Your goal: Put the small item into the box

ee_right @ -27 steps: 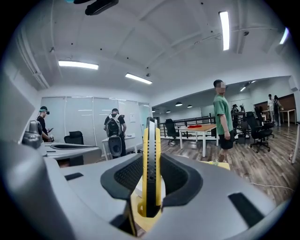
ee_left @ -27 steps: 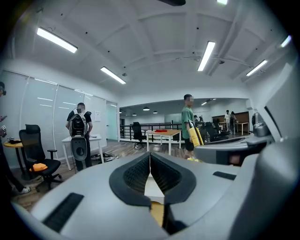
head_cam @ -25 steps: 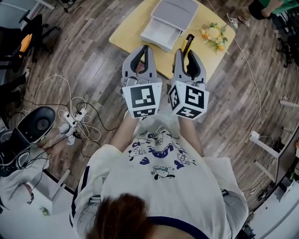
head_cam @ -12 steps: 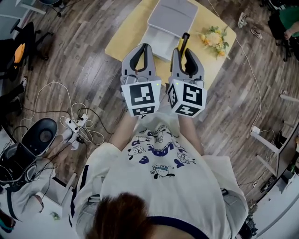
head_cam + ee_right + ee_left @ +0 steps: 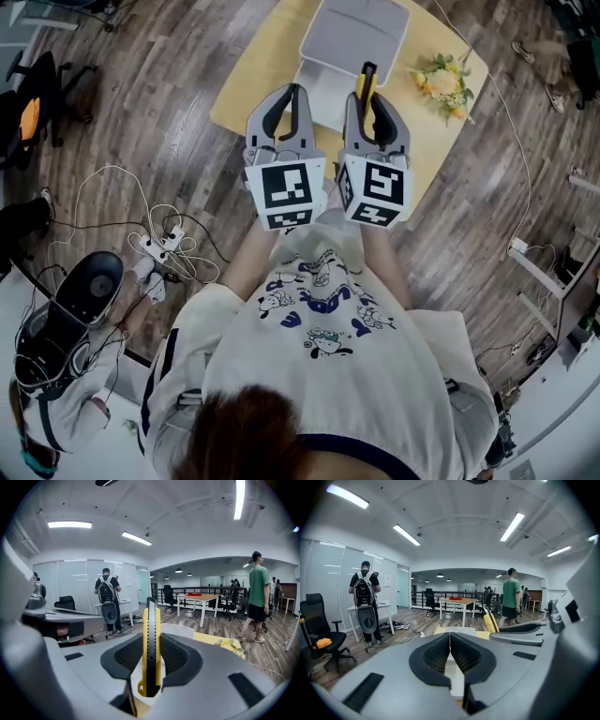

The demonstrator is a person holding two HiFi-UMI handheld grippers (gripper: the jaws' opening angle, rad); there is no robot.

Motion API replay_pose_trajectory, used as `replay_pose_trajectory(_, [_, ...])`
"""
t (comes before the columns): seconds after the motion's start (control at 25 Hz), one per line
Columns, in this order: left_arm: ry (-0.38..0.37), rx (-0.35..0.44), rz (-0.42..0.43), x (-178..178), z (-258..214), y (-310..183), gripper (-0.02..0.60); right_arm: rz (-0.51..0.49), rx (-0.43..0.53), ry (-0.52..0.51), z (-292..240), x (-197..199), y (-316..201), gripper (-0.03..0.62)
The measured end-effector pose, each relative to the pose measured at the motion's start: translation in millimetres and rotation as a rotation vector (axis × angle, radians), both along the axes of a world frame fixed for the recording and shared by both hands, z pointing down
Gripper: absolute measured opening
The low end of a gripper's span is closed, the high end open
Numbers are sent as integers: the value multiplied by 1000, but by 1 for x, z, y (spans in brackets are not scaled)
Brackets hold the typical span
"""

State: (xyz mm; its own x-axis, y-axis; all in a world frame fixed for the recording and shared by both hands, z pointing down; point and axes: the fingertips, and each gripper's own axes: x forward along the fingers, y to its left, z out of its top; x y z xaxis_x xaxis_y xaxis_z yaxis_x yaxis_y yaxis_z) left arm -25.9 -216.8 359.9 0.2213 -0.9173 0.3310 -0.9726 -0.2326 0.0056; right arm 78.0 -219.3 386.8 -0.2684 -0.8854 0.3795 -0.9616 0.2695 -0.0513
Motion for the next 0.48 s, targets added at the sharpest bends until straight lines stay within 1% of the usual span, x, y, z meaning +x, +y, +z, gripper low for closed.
replay_pose_trajectory(0.28, [8,-68,24,-5,29,-25,17,-8,-64,39,29,-3,-22,129])
replay_pose_trajectory(0.48, [9,-116,48,-6,47,-33,17,-10,-121,63,51,-3,-29,129])
